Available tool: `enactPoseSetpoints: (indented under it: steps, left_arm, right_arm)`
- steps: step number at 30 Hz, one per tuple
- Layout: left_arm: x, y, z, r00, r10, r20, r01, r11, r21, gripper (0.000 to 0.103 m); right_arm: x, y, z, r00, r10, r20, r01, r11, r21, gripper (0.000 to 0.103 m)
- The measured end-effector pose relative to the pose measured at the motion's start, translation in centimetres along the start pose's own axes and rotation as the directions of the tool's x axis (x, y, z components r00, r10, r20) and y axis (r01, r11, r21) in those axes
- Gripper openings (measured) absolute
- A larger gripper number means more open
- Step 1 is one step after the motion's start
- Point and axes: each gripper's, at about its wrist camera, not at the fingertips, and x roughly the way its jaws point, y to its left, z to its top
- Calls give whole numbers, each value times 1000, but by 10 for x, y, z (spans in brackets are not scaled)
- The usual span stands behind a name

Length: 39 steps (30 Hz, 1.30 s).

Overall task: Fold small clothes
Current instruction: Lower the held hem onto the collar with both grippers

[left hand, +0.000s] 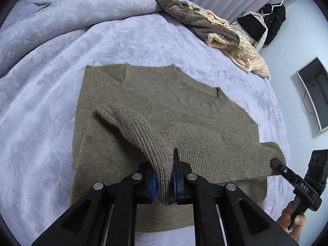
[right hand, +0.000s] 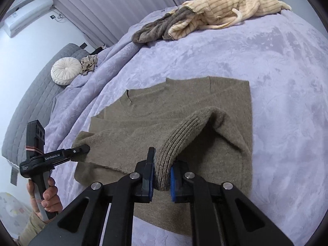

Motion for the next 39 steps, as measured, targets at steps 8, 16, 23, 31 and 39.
enactPoseSetpoints:
  steps: [8,16,23,31,39]
  left_arm:
    - [3,2,26,1000,-7,-2,7,998,-58,13]
    - [30,0,49,999,17,-46,-21,996,-88,13]
    - [51,3,66,996,27,-83,-35,995,-97,13]
    - [69,12,75,994,6,-110,-22,990,-138,28]
    - [71,34,92,996,-57,-73,37,966,-258,85]
  right_arm:
    - [-2,-4,33,999,43,19,-45,996,81,13]
    - [29,-26,57,999,52,-11,-49,977,207,13]
    - [46,-35,69,999,30,-31,-22,974,225,13]
    - [66,-44,85,998,40,-57,-25,970,244,17]
    - [79,-47,98,997,9,-72,8,975,222,39]
